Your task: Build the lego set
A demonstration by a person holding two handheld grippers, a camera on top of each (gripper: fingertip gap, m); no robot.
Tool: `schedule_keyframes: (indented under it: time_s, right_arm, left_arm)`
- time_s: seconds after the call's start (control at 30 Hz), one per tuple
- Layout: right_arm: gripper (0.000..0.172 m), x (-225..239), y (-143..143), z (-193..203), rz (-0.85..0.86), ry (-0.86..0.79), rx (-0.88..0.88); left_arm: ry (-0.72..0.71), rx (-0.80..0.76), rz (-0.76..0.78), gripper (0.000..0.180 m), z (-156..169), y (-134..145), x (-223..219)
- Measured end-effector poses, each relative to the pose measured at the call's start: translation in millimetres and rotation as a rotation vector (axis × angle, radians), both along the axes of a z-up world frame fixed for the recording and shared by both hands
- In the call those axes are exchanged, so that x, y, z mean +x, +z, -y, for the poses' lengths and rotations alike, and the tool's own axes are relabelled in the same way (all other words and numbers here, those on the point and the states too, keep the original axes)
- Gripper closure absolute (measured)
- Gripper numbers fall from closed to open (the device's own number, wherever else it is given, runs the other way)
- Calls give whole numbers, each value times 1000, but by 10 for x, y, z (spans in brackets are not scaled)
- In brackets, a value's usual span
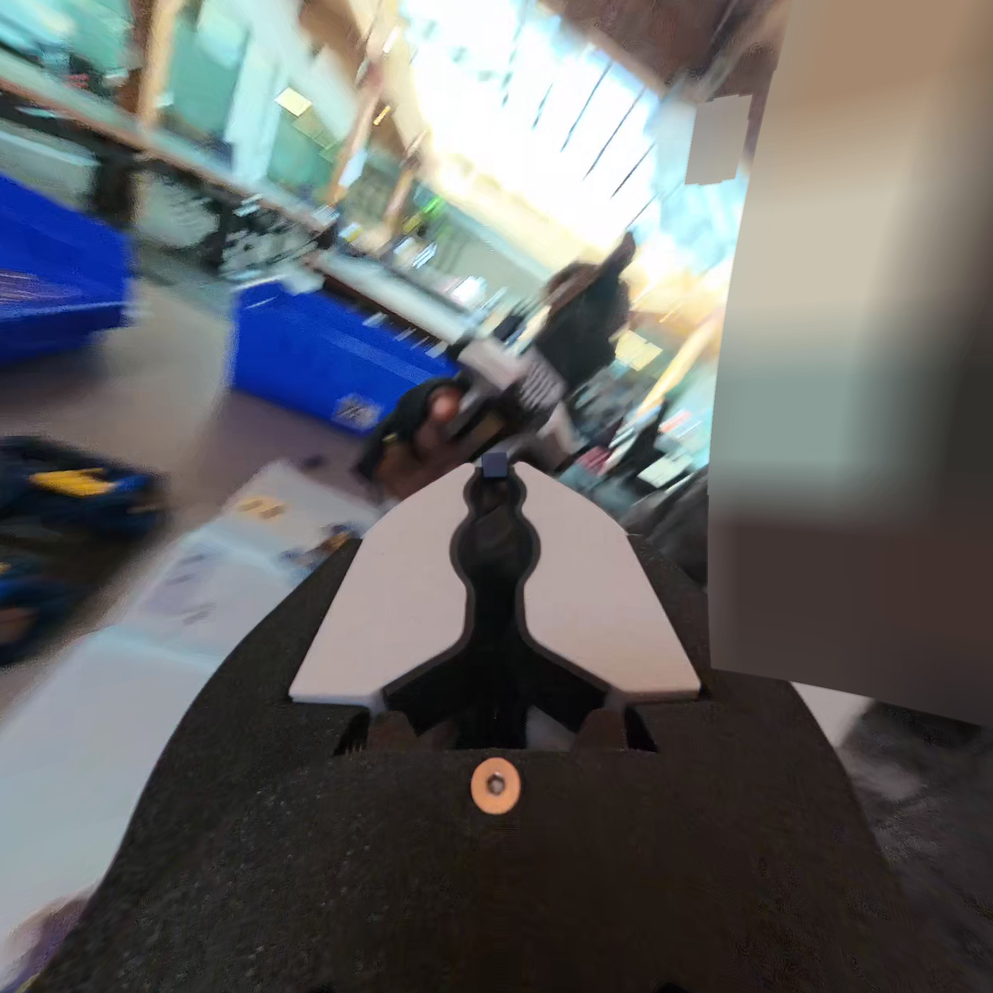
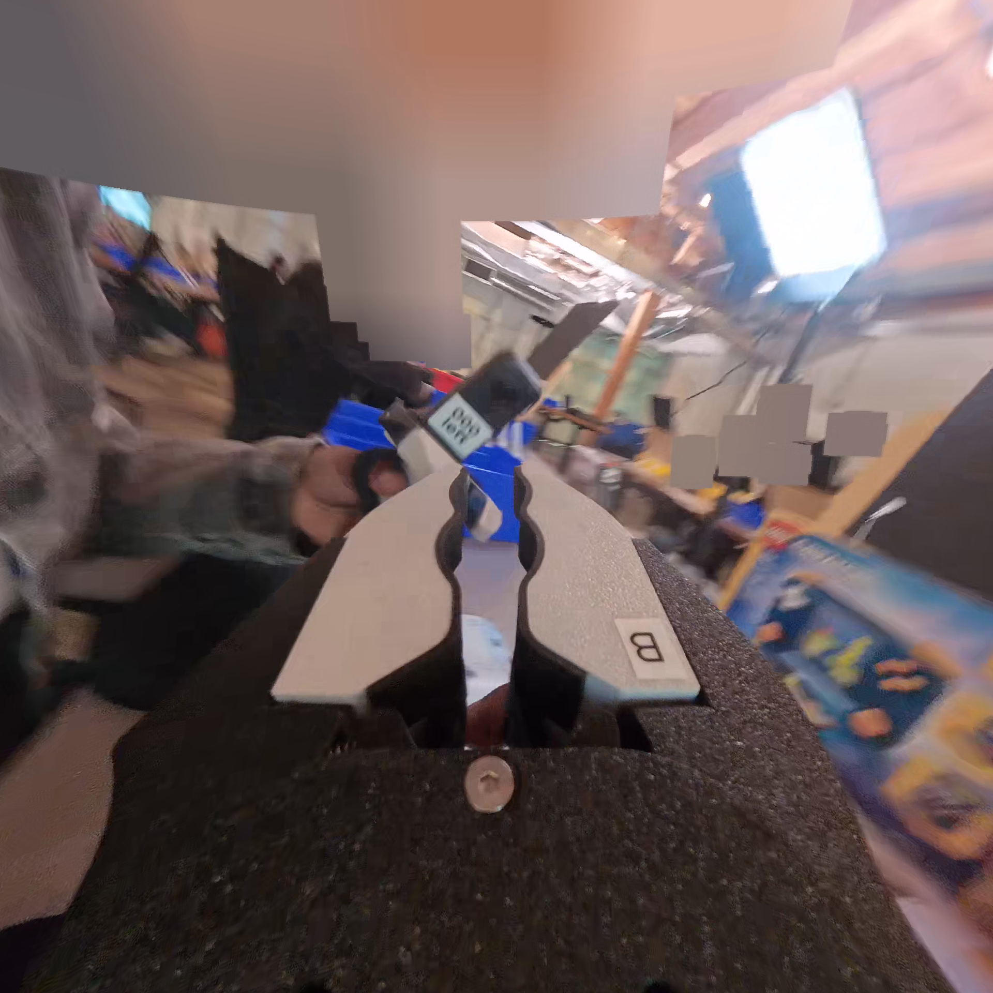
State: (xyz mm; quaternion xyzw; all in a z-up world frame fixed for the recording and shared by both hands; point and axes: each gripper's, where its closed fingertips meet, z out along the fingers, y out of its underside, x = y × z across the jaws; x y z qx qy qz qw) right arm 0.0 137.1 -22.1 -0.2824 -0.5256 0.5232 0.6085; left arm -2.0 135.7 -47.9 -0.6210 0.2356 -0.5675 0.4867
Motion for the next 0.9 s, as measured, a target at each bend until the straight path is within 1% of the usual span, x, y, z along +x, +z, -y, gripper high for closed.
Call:
schedule_keyframes:
  time_s: [0.03, 0.07, 0.1, 0.13, 0.2, 0.27, 0.3, 0.43, 0.57, 0.73, 0.9]
  right_arm:
    - [155, 1, -10, -38, 33, 62, -104]
    - [155, -17, -50, -43, 78, 116, -174]
    - [155, -50, -113, -26, 128, 154, -212]
    - [155, -95, -189, -3, 184, 170, -225]
    - [157, -171, -340, 48, 276, 166, -191]
    - [161, -212, -419, 36, 309, 125, -155]
    - [161, -215, -440, 46, 321, 131, -149]
    - [161, -201, -468, 122, 340, 191, -147]
    - [161, -204, -490, 169, 355, 209, -134]
    - [165, -198, -500, 188, 358, 215, -124]
    - [165, -183, -510, 188, 366, 220, -119]
  left_arm:
    - [76, 74, -226, 174, -42, -136, -69]
    - [129, 139, -431, 173, -68, -251, -142]
    - [160, 182, -590, 173, -81, -332, -201]
    - [172, 211, -700, 173, -83, -384, -234]
    - [142, 244, -807, 173, -42, -441, -211]
    - [110, 272, -852, 173, -1, -473, -162]
    - [98, 284, -861, 173, 17, -475, -140]
    - [45, 281, -810, 173, 90, -413, -73]
    - [26, 274, -793, 173, 106, -392, -62]
    - [5, 278, -816, 173, 115, -409, -36]
    - [-11, 279, -831, 173, 118, -421, -24]
